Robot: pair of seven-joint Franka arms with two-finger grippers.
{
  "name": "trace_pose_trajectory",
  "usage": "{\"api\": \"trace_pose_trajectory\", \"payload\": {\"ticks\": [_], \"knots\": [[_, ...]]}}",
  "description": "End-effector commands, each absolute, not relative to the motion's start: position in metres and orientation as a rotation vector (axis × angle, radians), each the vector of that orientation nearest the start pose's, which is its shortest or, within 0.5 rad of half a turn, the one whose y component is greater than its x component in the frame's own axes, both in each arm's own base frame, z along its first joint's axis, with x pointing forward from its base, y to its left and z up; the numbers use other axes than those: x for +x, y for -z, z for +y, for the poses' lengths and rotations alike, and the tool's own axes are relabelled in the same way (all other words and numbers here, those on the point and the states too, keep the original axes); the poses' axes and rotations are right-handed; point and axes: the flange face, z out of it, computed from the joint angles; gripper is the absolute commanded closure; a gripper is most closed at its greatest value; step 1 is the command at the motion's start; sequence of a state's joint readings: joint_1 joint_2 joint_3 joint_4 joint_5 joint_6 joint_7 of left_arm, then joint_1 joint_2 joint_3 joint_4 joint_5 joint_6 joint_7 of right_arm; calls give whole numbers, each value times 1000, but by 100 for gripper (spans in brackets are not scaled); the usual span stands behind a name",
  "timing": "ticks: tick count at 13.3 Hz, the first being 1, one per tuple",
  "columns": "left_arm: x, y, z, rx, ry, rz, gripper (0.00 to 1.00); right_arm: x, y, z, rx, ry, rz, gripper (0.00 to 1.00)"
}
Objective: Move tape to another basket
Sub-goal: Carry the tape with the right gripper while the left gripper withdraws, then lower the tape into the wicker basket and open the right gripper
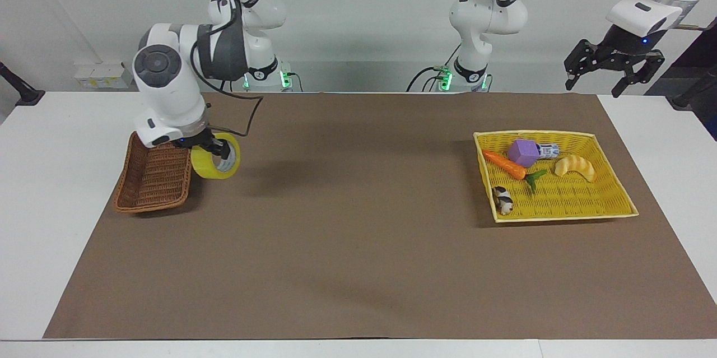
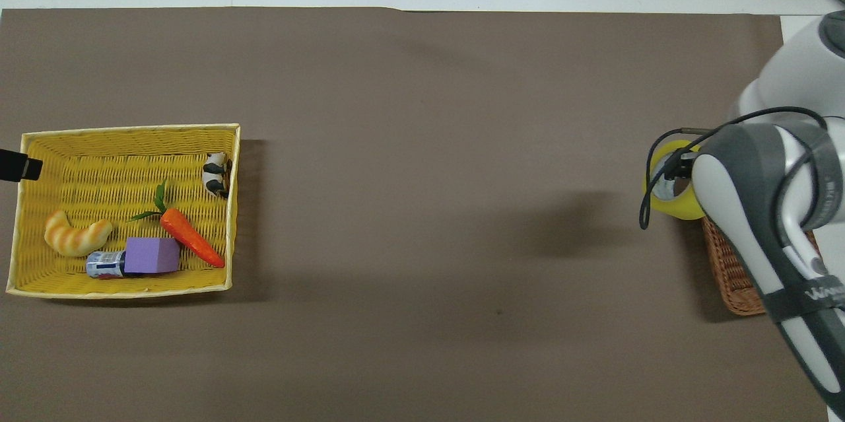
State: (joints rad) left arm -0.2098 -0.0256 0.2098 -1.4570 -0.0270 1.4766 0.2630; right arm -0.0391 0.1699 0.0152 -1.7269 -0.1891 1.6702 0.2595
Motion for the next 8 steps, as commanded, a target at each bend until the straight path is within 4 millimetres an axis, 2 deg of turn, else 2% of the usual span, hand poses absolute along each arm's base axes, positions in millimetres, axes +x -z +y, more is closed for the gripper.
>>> {"api": "trace_pose_trajectory", "payload": {"ticks": [1,4,6,7,8], "knots": [[530,-686,5,-3123,52,421,0,553,-455,-90,-3336,-419,404,100],[531,-686,8,-3123,55,414,0,519,-429,-138,-3368,-429,326,100],[532,-687,6,-3121,71,420,0,504,-395,-151,-3386,-450,300,100],[532,-687,3,-3121,72,430,0,500,-380,-155,-3392,-418,278,94],[532,-687,2,-3121,72,433,0,494,-374,-163,-3398,-429,274,67]]}}
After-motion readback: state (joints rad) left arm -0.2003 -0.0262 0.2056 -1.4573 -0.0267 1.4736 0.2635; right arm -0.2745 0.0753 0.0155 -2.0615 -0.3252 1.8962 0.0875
